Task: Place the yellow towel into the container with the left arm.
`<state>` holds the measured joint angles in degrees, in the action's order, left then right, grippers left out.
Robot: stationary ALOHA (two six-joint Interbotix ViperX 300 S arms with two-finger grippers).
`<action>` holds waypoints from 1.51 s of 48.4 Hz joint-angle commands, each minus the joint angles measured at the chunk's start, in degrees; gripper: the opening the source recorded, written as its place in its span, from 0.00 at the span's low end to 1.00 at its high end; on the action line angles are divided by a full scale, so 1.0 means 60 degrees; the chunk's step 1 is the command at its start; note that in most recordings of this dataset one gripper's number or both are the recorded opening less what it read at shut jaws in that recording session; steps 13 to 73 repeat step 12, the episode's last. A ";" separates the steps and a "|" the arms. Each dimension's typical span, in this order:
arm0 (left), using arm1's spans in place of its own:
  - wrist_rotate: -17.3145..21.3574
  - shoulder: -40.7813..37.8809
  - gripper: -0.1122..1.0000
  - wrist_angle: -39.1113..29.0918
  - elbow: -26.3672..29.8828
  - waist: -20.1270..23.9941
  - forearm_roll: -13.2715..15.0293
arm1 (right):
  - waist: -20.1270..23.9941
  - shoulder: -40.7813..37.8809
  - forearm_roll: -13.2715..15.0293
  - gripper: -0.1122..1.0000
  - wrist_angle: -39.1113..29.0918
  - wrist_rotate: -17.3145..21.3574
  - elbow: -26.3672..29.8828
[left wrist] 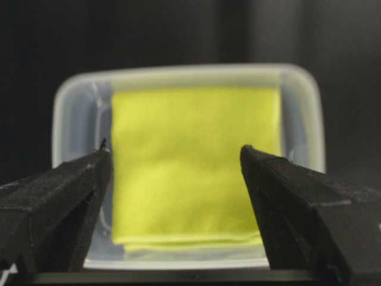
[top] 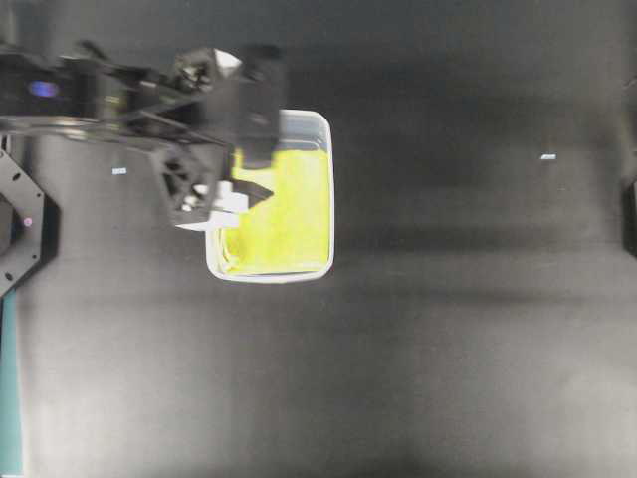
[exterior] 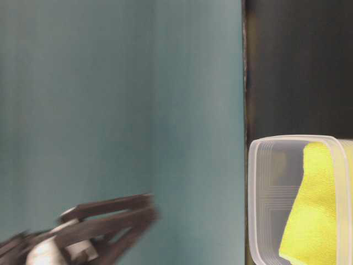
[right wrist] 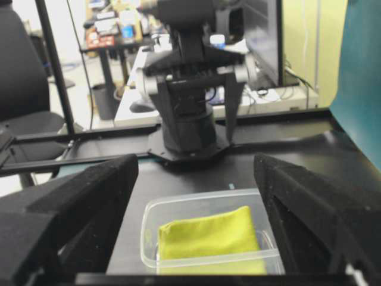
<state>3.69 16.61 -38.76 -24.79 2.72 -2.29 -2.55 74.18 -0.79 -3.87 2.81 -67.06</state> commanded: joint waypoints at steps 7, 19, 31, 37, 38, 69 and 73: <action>-0.0381 0.1729 0.85 0.1567 -0.0967 -0.0146 -0.0044 | 0.0000 -0.0059 -0.0044 0.78 0.0088 -0.0029 0.0029; -0.0674 0.2549 0.85 0.2153 -0.1655 -0.0117 -0.0044 | 0.0000 -0.0059 -0.0044 0.78 0.0088 -0.0029 -0.0015; -0.0674 0.2549 0.85 0.2153 -0.1655 -0.0117 -0.0044 | 0.0000 -0.0059 -0.0044 0.78 0.0088 -0.0029 -0.0015; -0.0674 0.2549 0.85 0.2153 -0.1655 -0.0117 -0.0044 | 0.0000 -0.0059 -0.0044 0.78 0.0088 -0.0029 -0.0015; -0.0674 0.2549 0.85 0.2153 -0.1655 -0.0117 -0.0044 | 0.0000 -0.0059 -0.0044 0.78 0.0088 -0.0029 -0.0015; -0.0674 0.2549 0.85 0.2153 -0.1655 -0.0117 -0.0044 | 0.0000 -0.0059 -0.0044 0.78 0.0088 -0.0029 -0.0015; -0.0674 0.2549 0.85 0.2153 -0.1655 -0.0117 -0.0044 | 0.0000 -0.0059 -0.0044 0.78 0.0088 -0.0029 -0.0015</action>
